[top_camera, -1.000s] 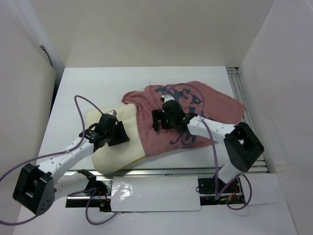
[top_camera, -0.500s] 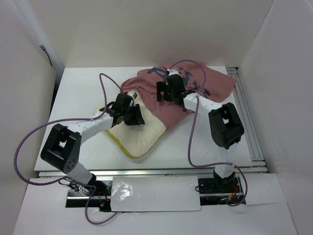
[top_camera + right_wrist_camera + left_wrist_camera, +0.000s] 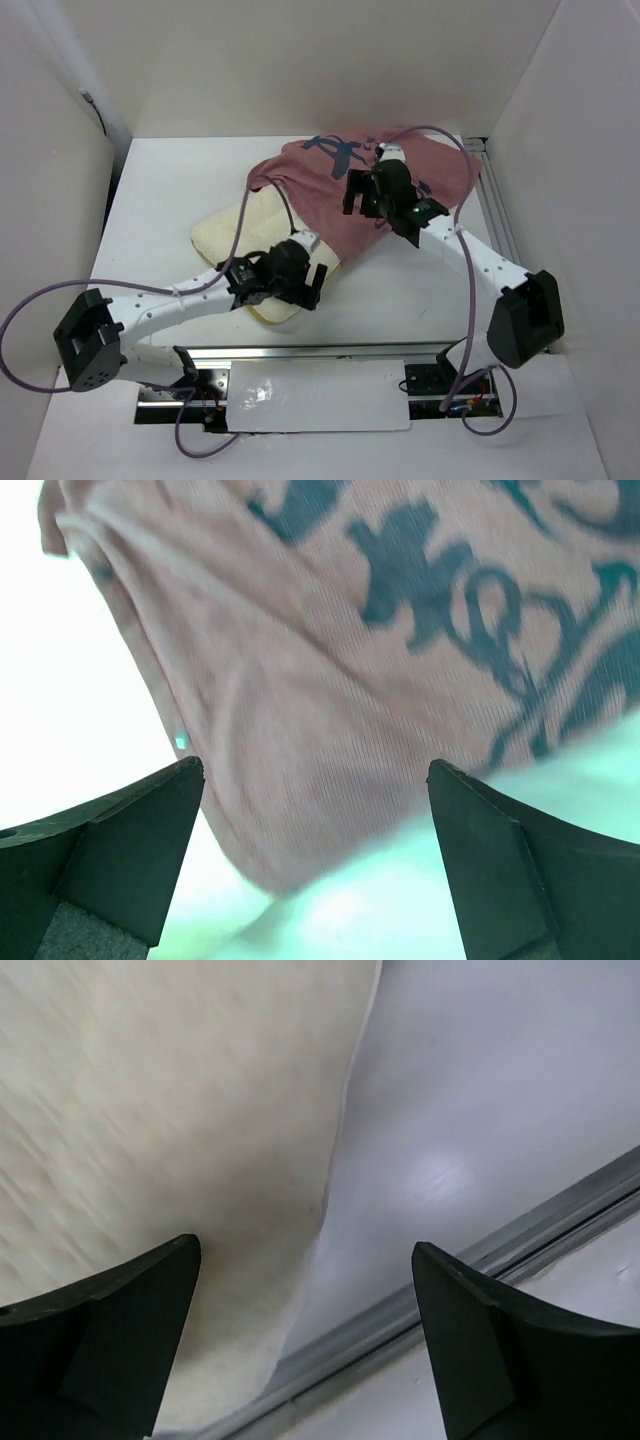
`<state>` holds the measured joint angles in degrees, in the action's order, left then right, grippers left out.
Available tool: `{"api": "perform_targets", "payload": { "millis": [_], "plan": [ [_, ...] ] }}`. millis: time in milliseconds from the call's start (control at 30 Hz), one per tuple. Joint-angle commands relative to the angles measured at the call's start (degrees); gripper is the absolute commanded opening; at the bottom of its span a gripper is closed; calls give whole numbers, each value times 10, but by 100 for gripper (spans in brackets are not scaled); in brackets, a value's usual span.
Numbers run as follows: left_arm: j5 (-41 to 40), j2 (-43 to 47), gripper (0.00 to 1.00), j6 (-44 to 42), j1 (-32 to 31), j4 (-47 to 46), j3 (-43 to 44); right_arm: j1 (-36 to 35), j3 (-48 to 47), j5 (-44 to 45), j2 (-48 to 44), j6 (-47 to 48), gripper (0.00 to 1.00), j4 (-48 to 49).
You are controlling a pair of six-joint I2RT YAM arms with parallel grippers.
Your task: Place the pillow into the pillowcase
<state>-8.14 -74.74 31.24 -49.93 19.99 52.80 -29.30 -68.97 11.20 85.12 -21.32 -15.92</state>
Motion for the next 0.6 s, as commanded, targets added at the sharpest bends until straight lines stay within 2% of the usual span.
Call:
{"api": "perform_targets", "payload": {
  "millis": [0, 67, 133, 233, 267, 333, 367, 400, 433, 567],
  "plan": [
    [-126, -24, 100, 72, -77, 128, -12, 3, 53, -13, -53, -30, 100, -40],
    [-180, -39, 100, 150, -93, 199, -5, 3, 70, -27, -81, -30, 100, -40],
    [-203, -59, 100, 191, -93, 213, -11, 3, 81, -42, -93, -21, 100, -40],
    [-215, -86, 100, 208, -93, 221, -11, -12, 96, -72, -99, -6, 100, -40],
    [-222, -107, 96, 208, -93, 214, -11, -22, 104, -72, -99, 0, 100, -46],
    [-222, -127, 76, 201, -93, 187, -11, -40, 122, -72, -105, 7, 100, -46],
    [-222, -147, 45, 183, -93, 160, -11, -51, 138, -72, -122, 15, 100, -46],
    [-216, -158, 20, 174, -93, 160, -6, -52, 138, -72, -129, 20, 100, -40],
    [-216, -169, 0, 174, -93, 154, 4, -63, 151, -72, -135, 20, 100, -40],
    [-252, -174, 0, 190, -93, 185, 63, -90, 167, -53, -168, 27, 96, -56]
  ]
}}
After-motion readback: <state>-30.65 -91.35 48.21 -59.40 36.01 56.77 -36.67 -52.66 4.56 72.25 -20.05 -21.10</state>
